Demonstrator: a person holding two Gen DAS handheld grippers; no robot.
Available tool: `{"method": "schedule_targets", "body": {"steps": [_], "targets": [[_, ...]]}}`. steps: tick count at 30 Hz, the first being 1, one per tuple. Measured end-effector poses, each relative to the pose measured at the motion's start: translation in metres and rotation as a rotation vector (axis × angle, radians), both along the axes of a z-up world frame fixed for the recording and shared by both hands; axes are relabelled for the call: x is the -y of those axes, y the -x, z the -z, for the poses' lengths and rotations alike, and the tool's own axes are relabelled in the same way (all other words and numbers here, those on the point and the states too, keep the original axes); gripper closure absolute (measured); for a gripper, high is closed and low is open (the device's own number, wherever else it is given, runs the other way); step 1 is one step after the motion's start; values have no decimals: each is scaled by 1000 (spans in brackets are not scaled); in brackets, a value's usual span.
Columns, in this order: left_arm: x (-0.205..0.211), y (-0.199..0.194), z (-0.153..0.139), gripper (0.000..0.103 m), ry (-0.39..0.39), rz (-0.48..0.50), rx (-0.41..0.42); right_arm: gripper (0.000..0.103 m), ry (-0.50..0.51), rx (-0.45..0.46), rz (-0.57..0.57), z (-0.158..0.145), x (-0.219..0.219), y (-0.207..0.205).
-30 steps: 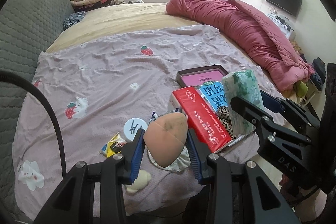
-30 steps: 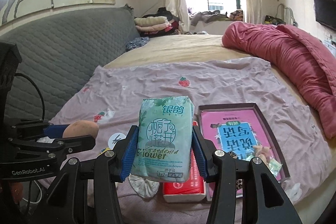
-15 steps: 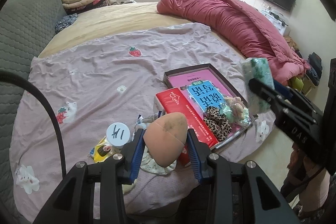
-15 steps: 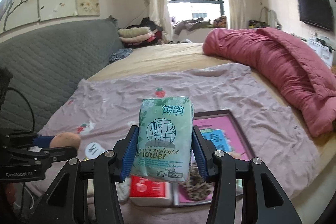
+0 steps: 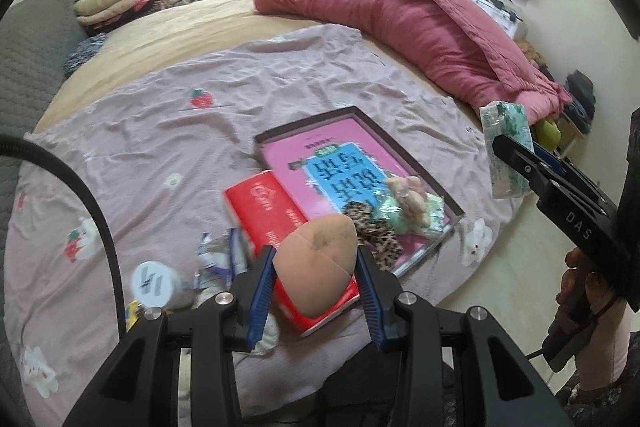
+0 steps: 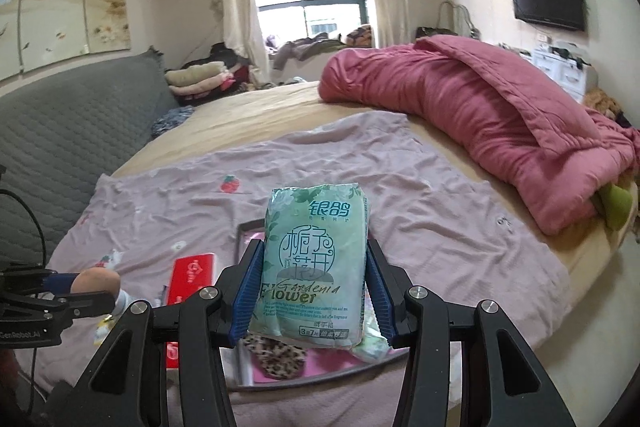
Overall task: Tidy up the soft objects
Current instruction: 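Lift and carry the sponge and wipe pack over the pink book tray, then lower the sponge and wipe pack onto the tray and open both grippers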
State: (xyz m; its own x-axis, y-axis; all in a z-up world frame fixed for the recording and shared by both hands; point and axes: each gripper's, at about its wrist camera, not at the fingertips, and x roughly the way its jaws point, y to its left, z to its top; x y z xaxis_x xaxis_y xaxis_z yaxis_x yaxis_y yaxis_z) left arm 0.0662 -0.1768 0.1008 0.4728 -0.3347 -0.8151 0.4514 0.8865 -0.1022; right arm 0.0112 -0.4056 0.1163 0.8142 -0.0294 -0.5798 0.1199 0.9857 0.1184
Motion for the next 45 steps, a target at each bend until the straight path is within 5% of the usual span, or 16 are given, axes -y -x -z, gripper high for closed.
{"method": "schedule_targets", "body": {"steps": [20,31,45], "targets": [[99,-45,65,63,-83,160,-134,52,-23,-90,7,39,25,-6],[121,-79,115,63,-149,189,-235,52,-21,-177,-55,69,17,-16],[127,-122,145,63,-226,198,-290,52,-29,-283,-171,116,-26,-33]]}}
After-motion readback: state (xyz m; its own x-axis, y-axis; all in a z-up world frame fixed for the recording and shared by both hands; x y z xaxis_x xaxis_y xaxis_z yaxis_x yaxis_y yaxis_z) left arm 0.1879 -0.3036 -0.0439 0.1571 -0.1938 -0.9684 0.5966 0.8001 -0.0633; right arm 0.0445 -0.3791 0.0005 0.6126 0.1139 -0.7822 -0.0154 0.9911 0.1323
